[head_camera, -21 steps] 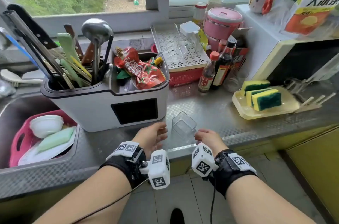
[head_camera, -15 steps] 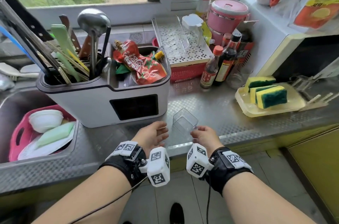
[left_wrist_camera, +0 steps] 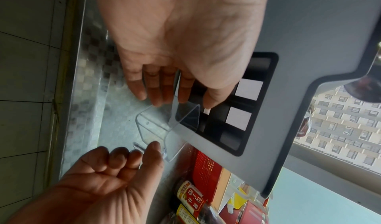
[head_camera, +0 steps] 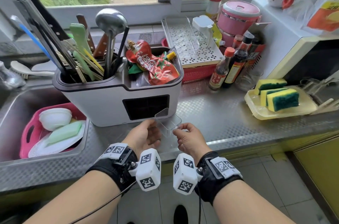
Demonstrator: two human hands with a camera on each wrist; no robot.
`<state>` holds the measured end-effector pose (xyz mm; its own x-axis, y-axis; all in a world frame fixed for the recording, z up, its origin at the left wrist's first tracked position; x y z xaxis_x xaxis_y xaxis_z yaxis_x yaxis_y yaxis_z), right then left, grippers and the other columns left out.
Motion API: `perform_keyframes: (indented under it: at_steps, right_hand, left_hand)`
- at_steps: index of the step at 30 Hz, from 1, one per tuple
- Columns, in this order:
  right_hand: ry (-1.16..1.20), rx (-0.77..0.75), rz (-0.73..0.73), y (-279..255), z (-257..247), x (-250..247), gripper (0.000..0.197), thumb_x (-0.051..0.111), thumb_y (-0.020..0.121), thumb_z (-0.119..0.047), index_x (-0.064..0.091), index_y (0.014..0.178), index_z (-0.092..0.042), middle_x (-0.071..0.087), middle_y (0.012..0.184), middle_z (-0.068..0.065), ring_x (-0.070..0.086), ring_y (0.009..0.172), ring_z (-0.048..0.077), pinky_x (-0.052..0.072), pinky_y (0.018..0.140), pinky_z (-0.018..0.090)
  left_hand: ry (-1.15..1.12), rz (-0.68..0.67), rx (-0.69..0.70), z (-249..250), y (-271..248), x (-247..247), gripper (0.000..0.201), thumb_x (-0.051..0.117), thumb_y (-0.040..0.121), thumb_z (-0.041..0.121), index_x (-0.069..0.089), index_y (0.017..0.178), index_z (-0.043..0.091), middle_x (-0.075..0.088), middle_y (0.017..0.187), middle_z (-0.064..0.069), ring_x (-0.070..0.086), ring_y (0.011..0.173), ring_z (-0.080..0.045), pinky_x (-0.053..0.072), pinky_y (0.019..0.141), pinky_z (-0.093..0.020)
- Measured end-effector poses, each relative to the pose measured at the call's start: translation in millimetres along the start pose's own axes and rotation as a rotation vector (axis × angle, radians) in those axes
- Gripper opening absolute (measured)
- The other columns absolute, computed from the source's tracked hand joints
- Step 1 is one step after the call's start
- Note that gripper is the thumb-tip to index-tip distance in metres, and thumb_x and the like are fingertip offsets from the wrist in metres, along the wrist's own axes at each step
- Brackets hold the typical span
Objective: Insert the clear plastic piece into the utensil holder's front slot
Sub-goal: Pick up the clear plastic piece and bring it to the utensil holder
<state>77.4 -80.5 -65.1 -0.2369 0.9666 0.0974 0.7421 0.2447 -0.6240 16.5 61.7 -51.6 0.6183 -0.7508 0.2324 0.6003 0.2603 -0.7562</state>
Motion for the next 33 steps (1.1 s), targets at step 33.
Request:
perform_keyframes:
  at_steps: [33]
  right_hand:
    - [0.137,0.012,0.071,20,-29,79,0.026,0.054,0.089,-0.002,0.058,0.115,-0.005,0.066,0.081,0.005,0.065,0.062,0.01,0.046,0.047,0.02]
  left_hand:
    - [0.14,0.154,0.229,75,-11,-102,0.021,0.058,0.086,0.022,0.07,0.099,0.01,0.069,0.104,-0.002,0.059,0.088,-0.012,0.047,0.091,-0.028]
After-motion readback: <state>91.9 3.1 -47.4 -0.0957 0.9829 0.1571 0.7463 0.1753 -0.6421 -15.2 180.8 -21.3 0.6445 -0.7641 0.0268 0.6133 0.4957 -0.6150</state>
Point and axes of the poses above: each hand's wrist, its own y-axis towards the middle knuckle, its own x-axis out of the palm, z = x × y, the point moved 6 cm from there along y, towards the middle knuckle
